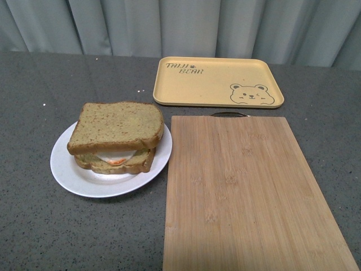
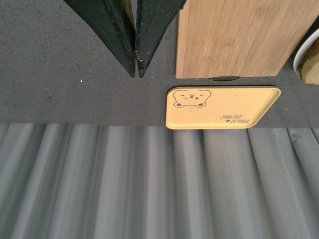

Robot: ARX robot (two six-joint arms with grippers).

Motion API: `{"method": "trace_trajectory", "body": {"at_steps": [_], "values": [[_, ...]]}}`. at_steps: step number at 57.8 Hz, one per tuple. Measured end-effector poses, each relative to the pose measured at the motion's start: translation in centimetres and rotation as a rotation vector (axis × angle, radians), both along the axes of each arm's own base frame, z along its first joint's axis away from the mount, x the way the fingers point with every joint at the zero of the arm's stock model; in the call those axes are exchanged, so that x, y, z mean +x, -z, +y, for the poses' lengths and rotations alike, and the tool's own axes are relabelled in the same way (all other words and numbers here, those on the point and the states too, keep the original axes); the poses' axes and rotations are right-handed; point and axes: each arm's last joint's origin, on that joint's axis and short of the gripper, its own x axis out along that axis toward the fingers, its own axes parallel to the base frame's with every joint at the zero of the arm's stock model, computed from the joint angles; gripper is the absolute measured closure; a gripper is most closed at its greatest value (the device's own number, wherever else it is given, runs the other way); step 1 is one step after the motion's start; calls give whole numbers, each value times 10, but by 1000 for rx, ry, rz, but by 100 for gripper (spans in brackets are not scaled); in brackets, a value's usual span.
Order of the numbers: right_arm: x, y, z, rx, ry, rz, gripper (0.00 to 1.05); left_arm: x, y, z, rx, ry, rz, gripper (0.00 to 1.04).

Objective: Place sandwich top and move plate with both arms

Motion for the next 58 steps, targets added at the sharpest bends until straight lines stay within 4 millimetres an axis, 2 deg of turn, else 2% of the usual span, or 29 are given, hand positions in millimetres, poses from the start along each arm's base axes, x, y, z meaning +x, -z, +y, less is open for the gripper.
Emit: {"method": "trace_trajectory", "body": {"at_steps": [22,24,29,31,35,42,46,51,58], "values": [[0,0,0,0,0,-1,33,0,0,0,0,0,0,7],[0,0,0,0,0,-1,28,0,1,0,-22,32,50,7],[0,0,0,0,-1,-1,12,7,6,-2,-157,108,343,7],[0,0,0,0,0,-1,8,11,9,-4,-197,116,402,7],[0,0,0,1,1,-1,10,24,14,-10,-271,130,486,7],[0,0,0,1,1,0,9,63,20,-25,-454,137,608,7],[0,0,0,1,1,0,9,86,32,-33,-556,120,686,7],[0,0,0,1,1,0,9,105,48,-41,-623,96,763,7],[0,0,0,1,1,0,9,117,65,-49,-686,77,853,7]]}}
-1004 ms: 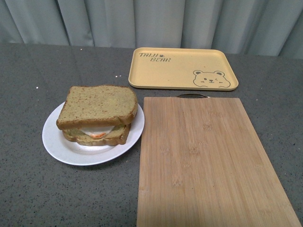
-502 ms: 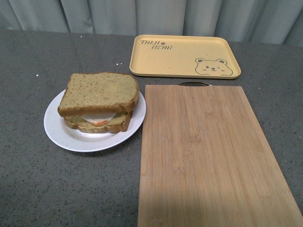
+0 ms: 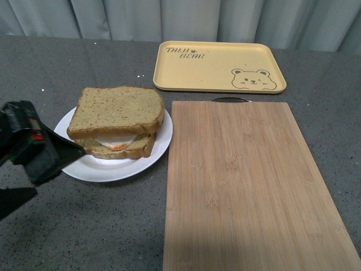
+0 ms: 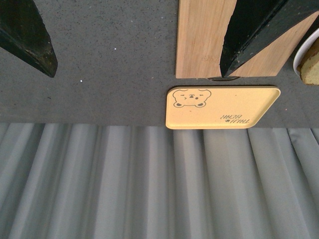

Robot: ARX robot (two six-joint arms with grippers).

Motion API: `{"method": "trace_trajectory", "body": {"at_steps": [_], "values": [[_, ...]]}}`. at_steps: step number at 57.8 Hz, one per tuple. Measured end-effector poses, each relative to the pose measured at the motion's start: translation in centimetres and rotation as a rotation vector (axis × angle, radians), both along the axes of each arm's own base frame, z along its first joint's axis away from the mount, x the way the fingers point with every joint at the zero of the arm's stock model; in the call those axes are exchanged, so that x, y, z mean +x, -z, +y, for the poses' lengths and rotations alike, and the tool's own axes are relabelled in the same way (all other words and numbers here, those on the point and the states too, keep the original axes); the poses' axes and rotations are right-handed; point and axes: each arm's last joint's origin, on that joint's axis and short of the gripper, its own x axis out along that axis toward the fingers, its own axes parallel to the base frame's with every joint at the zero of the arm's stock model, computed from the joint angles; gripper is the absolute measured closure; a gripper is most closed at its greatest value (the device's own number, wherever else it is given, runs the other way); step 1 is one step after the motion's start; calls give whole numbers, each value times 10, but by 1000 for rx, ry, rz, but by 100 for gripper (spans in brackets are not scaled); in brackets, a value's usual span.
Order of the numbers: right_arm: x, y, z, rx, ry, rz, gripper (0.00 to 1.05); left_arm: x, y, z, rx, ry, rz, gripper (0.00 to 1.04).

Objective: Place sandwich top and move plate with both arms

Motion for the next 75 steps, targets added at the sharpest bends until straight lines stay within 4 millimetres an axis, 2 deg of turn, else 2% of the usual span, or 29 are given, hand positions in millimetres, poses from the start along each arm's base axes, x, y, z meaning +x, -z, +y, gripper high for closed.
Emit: {"method": "trace_trajectory", "body": {"at_steps": [6,26,39,46,56,62,75], "values": [[0,0,0,0,0,0,9,10,13,-6,-38,-35,57,7],[0,0,0,0,0,0,9,45,39,-13,-122,-175,119,7],[0,0,0,0,0,0,9,60,51,-15,-154,-232,144,39],[0,0,0,0,0,0,9,64,60,-11,-157,-295,170,68],[0,0,0,0,0,0,9,64,62,-5,-212,-354,172,91],[0,0,0,0,0,0,9,65,57,-1,-260,-364,145,100],[0,0,0,0,0,0,9,55,53,5,-372,-369,87,101]]}}
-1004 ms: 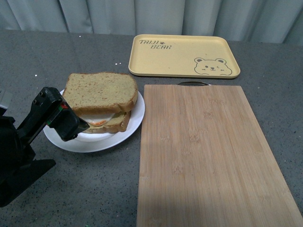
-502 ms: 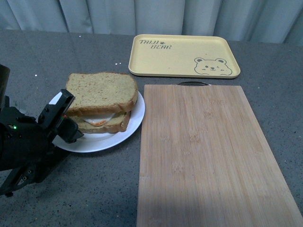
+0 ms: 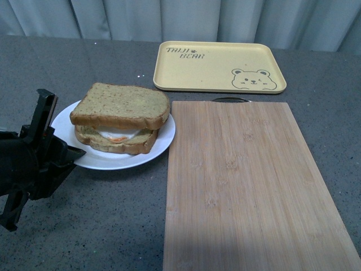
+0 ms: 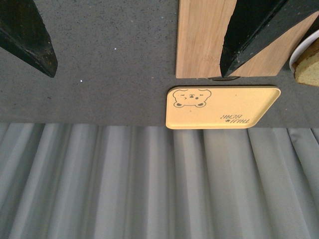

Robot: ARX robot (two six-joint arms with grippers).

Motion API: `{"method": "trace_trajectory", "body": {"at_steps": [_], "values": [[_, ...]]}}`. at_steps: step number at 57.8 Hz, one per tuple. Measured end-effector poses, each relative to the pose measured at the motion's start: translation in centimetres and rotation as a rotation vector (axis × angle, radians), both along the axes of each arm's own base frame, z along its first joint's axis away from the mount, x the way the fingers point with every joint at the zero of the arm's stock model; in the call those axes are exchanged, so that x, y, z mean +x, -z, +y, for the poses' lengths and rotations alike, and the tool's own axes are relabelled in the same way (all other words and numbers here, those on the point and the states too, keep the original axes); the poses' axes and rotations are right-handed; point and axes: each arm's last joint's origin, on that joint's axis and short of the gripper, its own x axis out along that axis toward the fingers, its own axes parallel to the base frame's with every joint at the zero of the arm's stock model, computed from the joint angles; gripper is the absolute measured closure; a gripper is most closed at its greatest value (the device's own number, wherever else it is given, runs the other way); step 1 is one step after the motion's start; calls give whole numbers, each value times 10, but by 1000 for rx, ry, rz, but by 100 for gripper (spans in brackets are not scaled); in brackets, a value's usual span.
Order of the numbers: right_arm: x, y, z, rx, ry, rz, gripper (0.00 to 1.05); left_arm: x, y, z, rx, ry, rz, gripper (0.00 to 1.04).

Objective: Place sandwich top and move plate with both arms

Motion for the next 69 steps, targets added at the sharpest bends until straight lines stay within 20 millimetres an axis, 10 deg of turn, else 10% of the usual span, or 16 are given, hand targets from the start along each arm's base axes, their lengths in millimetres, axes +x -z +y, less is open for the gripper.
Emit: {"method": "trace_trajectory", "body": {"at_steps": [12,38,69], "values": [[0,0,0,0,0,0,9,2,-16,-10,-138,10,-119,101],[0,0,0,0,0,0,9,103,-52,-108,-87,110,-129,101],[0,0,0,0,0,0,9,178,-33,-146,-91,54,-82,101]]}}
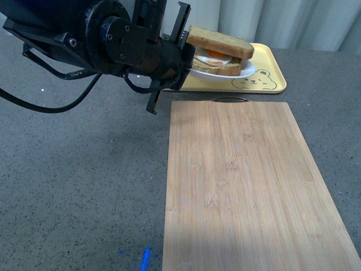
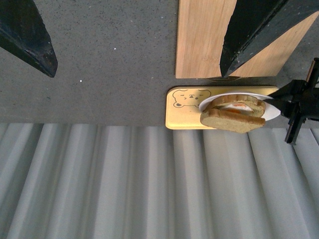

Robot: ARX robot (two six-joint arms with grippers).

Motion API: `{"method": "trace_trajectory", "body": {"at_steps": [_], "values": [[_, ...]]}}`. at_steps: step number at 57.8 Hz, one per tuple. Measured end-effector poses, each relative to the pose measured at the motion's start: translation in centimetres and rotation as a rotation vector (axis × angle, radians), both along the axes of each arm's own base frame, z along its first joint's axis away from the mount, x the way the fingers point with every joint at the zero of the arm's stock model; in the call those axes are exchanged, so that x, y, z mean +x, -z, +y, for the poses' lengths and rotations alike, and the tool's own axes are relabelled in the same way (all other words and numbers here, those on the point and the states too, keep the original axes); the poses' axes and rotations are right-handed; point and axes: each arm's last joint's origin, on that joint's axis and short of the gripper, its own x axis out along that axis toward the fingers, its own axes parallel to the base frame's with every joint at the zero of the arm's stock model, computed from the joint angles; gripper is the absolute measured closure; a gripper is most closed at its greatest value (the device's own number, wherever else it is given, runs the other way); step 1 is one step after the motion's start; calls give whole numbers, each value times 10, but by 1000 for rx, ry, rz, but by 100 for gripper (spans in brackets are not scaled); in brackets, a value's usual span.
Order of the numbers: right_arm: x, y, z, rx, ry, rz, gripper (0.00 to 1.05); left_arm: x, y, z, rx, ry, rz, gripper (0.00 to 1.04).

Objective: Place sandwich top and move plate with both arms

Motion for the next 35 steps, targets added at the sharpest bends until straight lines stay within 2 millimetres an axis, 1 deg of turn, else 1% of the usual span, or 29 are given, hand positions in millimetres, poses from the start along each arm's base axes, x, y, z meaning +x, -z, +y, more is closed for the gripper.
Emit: {"method": "trace_trajectory", "body": {"at_steps": [8,21,31,32,35], "values": [[0,0,0,0,0,0,9,6,9,-3,1,4,13,101],[0,0,0,0,0,0,9,21,12,-10,-1,0,23,101],[0,0,0,0,0,0,9,26,11,-13,7,-1,45,101],[0,0,0,0,0,0,9,26,11,-13,9,-2,46,100],[0,0,0,0,0,0,9,26,10,-13,17,-4,48,92]]}}
